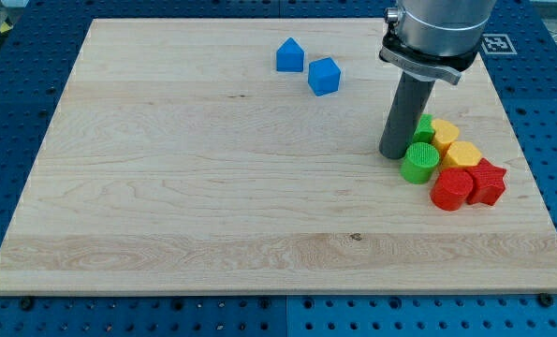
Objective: Move the blue triangle to the top center
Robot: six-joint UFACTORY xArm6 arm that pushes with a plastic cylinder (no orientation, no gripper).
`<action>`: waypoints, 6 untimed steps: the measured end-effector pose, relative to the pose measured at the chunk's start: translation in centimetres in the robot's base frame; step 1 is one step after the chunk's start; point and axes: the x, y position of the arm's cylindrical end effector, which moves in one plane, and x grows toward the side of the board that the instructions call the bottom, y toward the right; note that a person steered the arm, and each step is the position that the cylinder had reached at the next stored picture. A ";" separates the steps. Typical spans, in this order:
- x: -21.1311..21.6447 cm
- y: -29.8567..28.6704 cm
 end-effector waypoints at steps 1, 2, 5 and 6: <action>-2.7 -2.0; -6.2 -3.1; -8.2 -10.9; -15.2 -10.8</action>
